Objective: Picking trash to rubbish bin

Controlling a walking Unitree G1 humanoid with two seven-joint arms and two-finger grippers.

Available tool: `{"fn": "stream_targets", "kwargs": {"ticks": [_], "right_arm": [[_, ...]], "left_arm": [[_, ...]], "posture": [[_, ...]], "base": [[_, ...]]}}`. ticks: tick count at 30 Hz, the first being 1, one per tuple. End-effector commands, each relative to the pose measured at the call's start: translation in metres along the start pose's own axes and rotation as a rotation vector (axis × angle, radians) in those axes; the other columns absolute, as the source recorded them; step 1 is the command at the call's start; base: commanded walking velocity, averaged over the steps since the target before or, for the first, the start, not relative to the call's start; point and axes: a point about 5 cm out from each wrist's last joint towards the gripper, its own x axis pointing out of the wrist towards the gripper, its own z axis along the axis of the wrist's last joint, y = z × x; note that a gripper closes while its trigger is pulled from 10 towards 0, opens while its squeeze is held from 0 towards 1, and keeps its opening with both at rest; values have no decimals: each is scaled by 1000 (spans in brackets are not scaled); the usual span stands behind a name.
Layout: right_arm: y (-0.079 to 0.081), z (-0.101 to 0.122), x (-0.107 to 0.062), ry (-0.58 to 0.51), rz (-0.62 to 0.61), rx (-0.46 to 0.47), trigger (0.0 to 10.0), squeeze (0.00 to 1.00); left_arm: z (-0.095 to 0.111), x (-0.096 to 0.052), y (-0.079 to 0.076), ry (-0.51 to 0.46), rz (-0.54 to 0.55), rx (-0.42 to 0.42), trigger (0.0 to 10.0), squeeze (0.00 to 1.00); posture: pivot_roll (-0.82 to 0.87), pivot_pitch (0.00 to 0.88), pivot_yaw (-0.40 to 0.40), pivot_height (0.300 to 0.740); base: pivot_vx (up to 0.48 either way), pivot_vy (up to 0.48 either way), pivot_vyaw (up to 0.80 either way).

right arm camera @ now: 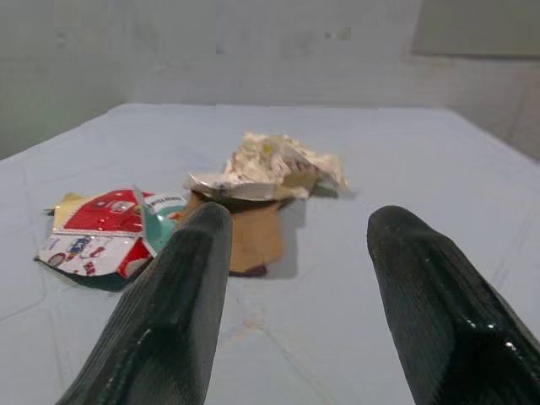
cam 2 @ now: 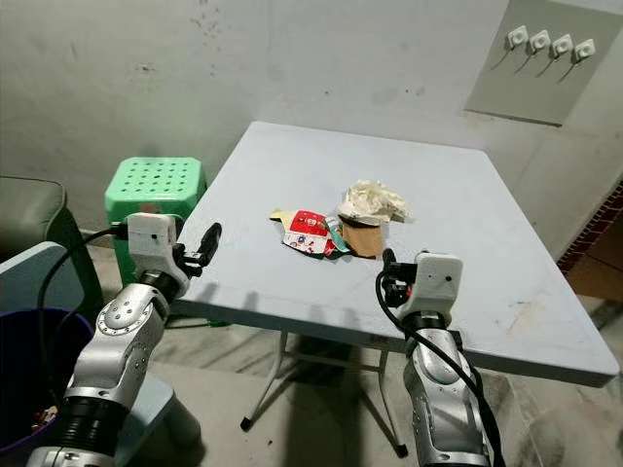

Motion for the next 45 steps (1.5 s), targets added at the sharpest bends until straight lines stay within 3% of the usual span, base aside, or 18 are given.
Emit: {"fn": "stream_targets", "kwargs": {"ticks": [1,18,35,38,40,45], "right_arm": [[-4,7,1,-9,-25,14,10000,0],[1,12,-4,-27,11,19,10000,0],[4,13,-6,-27,18,26,10000,0],[4,12,-7,-26,20,25,10000,0],[4,12,-7,-23,22,27,10000,0],[5,11,-7,4,30,59,10000,0]], "left_arm": [[6,1,-4,-12,-22,-1,10000,0],[5,1,-7,7,-50,-48,10000,0],[8,4,-9,7,-62,-57,10000,0],[10,4,-10,-10,-51,-82,10000,0],[8,6,-10,21,-21,-56,10000,0],[6,7,-14,45,-48,-81,10000,0]], "posture": [[-14,0,-66,740],[-26,0,-63,740],[-31,0,-60,740],[-31,0,-61,740],[-33,0,-60,740],[-34,0,-60,740]], "base": [[0,0,0],[0,0,0],[0,-389,0],[0,0,0],[0,0,0],[0,0,0]]}}
